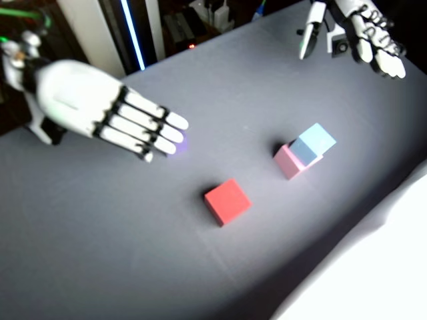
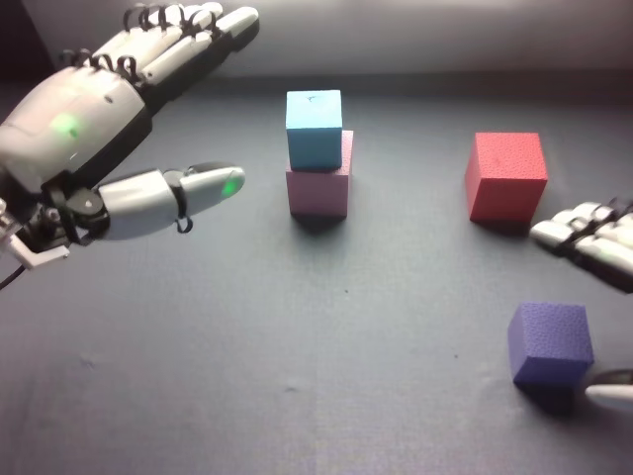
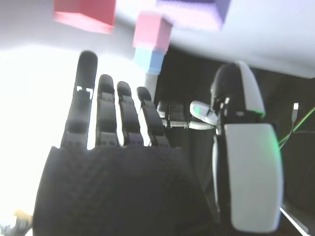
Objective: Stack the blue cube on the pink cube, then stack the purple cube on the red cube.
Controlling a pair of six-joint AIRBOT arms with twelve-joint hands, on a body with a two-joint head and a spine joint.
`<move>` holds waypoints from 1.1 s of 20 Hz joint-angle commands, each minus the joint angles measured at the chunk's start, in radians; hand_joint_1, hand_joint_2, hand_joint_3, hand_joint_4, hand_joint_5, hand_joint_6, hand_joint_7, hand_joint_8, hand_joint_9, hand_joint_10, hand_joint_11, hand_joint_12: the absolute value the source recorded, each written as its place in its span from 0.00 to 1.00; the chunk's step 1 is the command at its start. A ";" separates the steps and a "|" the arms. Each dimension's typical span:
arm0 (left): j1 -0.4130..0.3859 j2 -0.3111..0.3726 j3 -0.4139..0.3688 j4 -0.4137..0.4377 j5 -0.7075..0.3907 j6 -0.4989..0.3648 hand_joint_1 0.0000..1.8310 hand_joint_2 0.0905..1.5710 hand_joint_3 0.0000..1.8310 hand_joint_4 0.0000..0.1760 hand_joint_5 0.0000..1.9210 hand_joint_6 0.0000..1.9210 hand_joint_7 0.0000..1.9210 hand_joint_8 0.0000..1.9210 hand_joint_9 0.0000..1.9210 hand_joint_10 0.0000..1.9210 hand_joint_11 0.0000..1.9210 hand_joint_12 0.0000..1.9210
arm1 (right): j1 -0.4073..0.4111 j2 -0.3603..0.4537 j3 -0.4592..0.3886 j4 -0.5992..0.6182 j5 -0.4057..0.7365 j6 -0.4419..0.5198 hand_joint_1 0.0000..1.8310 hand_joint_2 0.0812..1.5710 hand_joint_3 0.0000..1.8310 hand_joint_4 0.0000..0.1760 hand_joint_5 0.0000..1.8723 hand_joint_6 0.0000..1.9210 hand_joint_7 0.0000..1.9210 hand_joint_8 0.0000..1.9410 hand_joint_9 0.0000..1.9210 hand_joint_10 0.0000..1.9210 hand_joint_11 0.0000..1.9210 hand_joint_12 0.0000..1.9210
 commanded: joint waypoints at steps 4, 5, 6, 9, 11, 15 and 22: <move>0.017 0.022 -0.009 -0.031 -0.153 -0.001 0.30 0.81 0.00 0.65 0.00 0.00 0.00 0.00 0.00 0.00 0.00 0.00 | 0.059 -0.060 0.057 0.000 -0.023 0.003 0.48 0.66 0.00 0.00 0.00 0.00 0.04 0.00 0.01 0.07 0.00 0.40; 0.020 0.024 -0.012 -0.031 -0.156 -0.001 0.30 0.82 0.01 0.63 0.00 0.00 0.00 0.00 0.00 0.00 0.00 0.00 | 0.074 -0.073 0.068 0.000 -0.043 -0.001 0.52 0.68 0.00 0.00 0.09 0.03 0.16 0.05 0.14 0.16 0.00 0.70; 0.022 0.025 -0.013 -0.031 -0.158 -0.001 0.30 0.82 0.01 0.63 0.00 0.00 0.00 0.00 0.00 0.00 0.00 0.00 | 0.085 -0.082 0.076 0.001 -0.058 -0.005 0.52 0.68 0.00 0.00 0.09 0.03 0.16 0.05 0.14 0.16 0.00 0.70; 0.029 0.027 -0.015 -0.032 -0.164 -0.004 0.31 0.82 0.00 0.56 0.00 0.00 0.00 0.00 0.00 0.00 0.00 0.00 | 0.123 -0.111 0.108 0.006 -0.094 -0.012 0.66 0.78 0.00 0.00 0.35 0.66 0.44 0.75 0.52 0.73 0.49 0.89; 0.037 0.032 -0.018 -0.035 -0.167 -0.006 0.30 0.82 0.00 0.46 0.01 0.00 0.00 0.00 0.00 0.00 0.00 0.00 | 0.137 -0.110 0.110 0.007 -0.065 -0.012 0.66 0.80 0.00 0.00 0.32 0.70 0.43 0.78 0.45 0.76 0.41 0.91; 0.064 0.037 -0.026 -0.045 -0.185 -0.007 0.31 0.83 0.00 0.29 0.02 0.00 0.00 0.00 0.00 0.00 0.00 0.00 | 0.183 -0.084 0.108 -0.006 -0.001 -0.012 0.66 0.80 0.00 0.00 0.32 0.71 0.41 0.78 0.42 0.79 0.39 0.89; 0.098 0.036 -0.030 -0.060 -0.195 -0.018 0.30 0.83 0.00 0.24 0.02 0.00 0.00 0.00 0.00 0.00 0.00 0.00 | 0.371 -0.086 0.185 0.029 -0.014 -0.083 0.63 0.81 0.00 0.00 0.31 0.76 0.41 0.76 0.43 0.69 0.41 0.85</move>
